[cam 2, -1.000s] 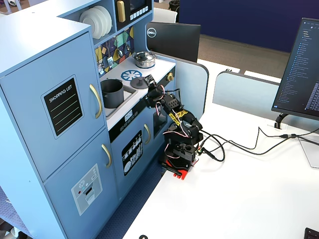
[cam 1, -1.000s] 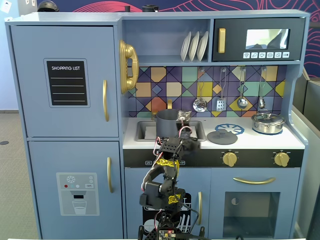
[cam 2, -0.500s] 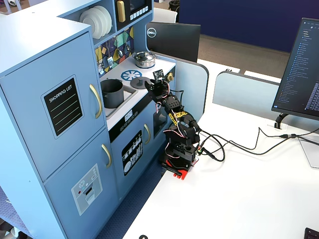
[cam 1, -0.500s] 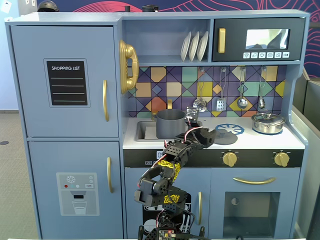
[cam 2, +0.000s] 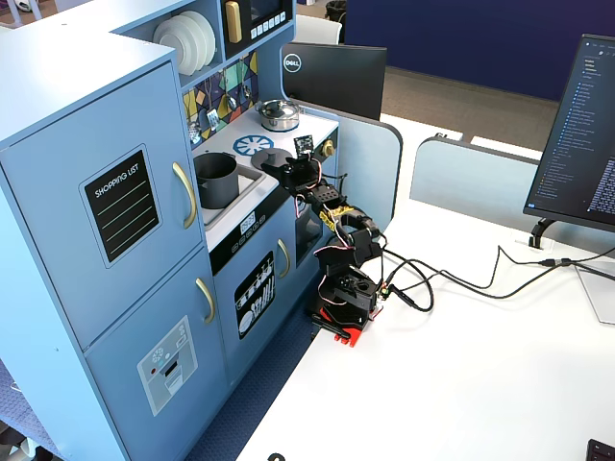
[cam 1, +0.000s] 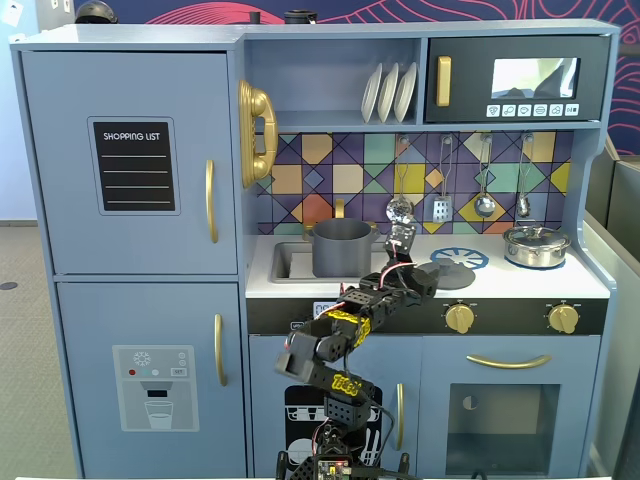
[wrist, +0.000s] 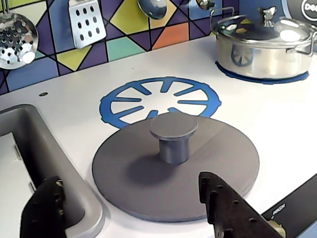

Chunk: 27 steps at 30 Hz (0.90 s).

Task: Pick up the lid from the counter and put it on the gray recipient

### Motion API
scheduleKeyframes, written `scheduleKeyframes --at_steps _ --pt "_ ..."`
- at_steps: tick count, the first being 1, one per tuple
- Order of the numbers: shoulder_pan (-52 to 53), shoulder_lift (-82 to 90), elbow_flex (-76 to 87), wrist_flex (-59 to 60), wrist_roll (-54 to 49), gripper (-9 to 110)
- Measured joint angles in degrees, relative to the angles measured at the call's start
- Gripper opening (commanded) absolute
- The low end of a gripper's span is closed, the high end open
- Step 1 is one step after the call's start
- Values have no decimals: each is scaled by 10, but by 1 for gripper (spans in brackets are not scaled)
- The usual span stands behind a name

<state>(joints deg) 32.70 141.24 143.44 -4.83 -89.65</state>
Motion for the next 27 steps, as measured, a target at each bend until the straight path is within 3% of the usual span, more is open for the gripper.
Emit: scheduleKeyframes --at_steps 27 --pt "23 -275 -163 -122 -24 25"
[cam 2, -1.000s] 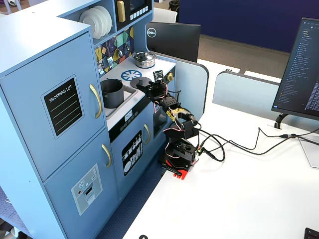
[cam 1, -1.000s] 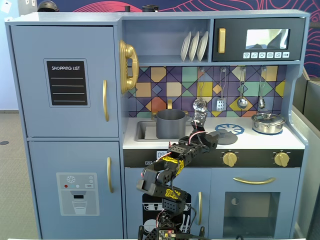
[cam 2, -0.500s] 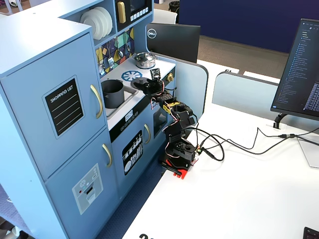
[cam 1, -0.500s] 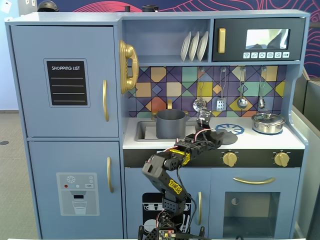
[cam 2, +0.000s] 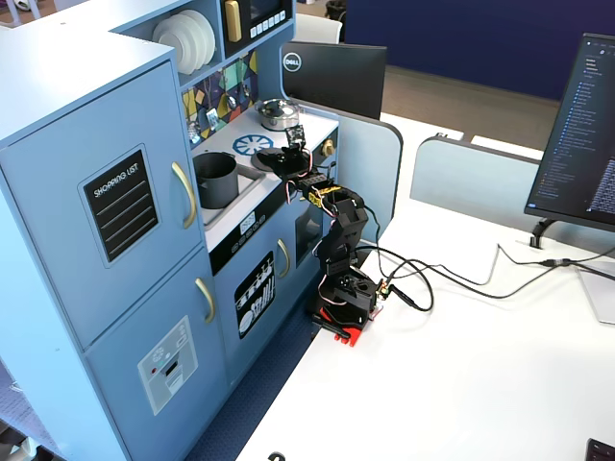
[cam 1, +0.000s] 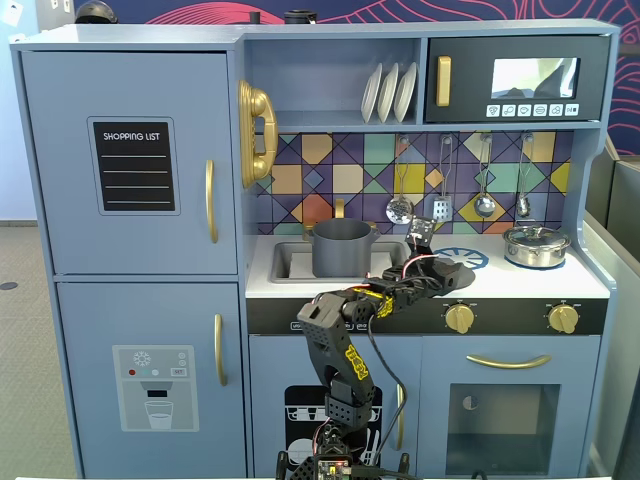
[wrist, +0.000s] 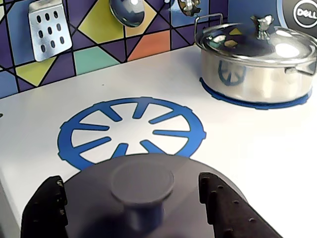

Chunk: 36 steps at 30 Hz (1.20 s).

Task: Pick up the lid from the counter and put it on the gray recipient

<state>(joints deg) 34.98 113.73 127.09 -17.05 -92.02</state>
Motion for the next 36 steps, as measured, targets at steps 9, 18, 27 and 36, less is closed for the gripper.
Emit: scheduleKeyframes --at_steps 9,18,27,36 --pt "0 -90 -54 -15 -11 22" --pt "-2 -105 -61 -42 -29 0" --pt "-15 -100 -56 -49 -30 0" --pt "-23 -38 -66 4 -34 0"
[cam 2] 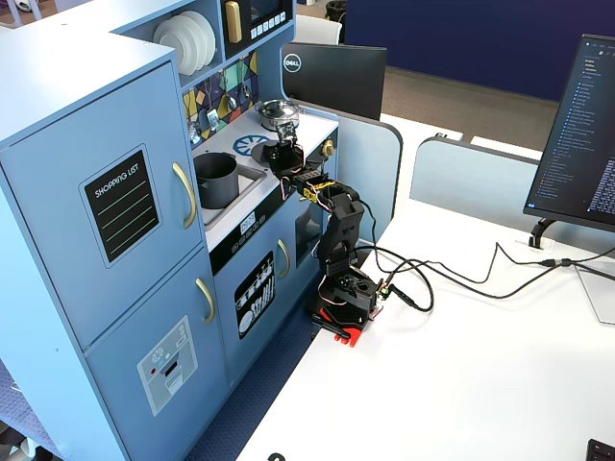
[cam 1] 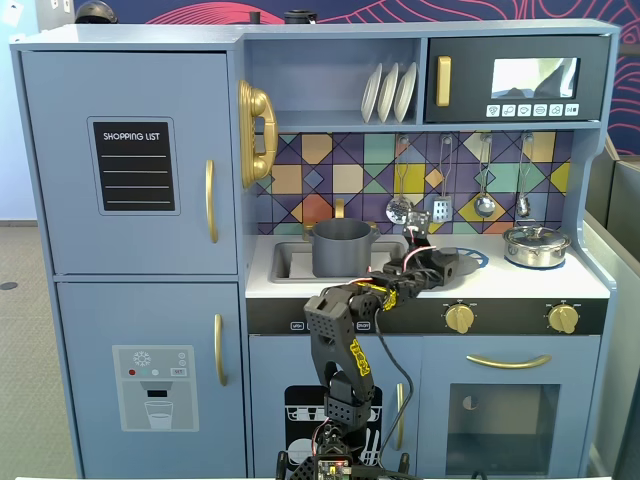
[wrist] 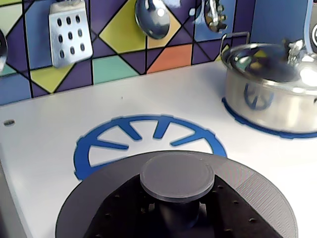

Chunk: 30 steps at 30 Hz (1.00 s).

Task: Pick up the lid from the counter and put it on the gray recipient

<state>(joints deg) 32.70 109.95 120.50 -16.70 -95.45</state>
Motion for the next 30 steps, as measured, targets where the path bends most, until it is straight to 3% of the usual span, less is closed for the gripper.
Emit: scheduleKeyframes --at_steps 12,30 --pt "-35 108 -94 146 22 0" --pt "-237 187 -115 226 40 0"
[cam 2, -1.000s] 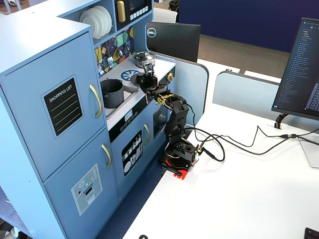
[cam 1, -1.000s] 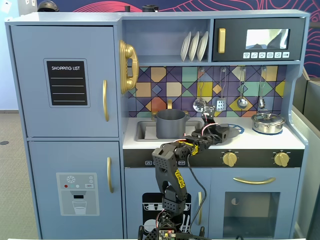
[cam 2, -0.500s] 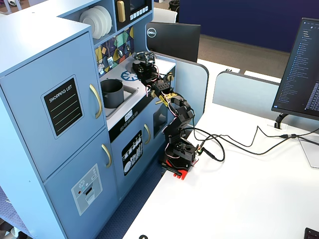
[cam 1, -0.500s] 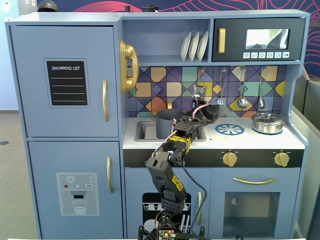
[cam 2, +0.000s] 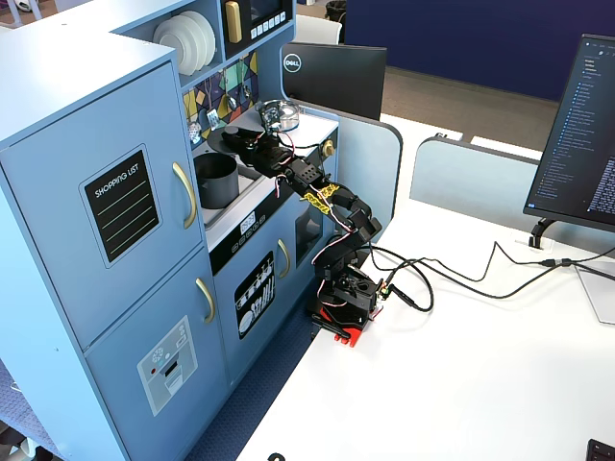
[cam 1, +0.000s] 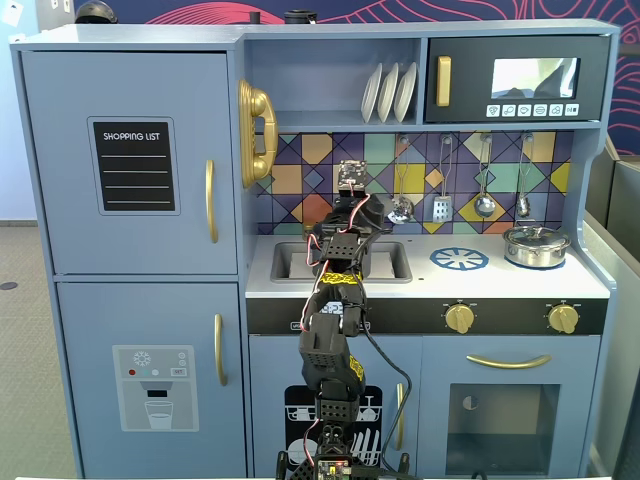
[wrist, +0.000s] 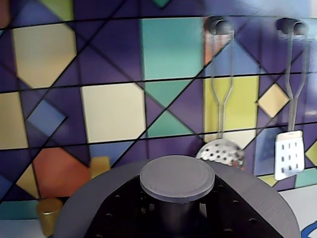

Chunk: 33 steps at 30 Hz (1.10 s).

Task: Pick up the lid from the counter and put it on the gray recipient

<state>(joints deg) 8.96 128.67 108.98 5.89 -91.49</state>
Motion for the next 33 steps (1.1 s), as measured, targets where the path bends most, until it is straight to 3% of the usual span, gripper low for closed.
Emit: scheduleKeyframes --at_steps 33 --pt "-63 -83 40 -74 -14 0"
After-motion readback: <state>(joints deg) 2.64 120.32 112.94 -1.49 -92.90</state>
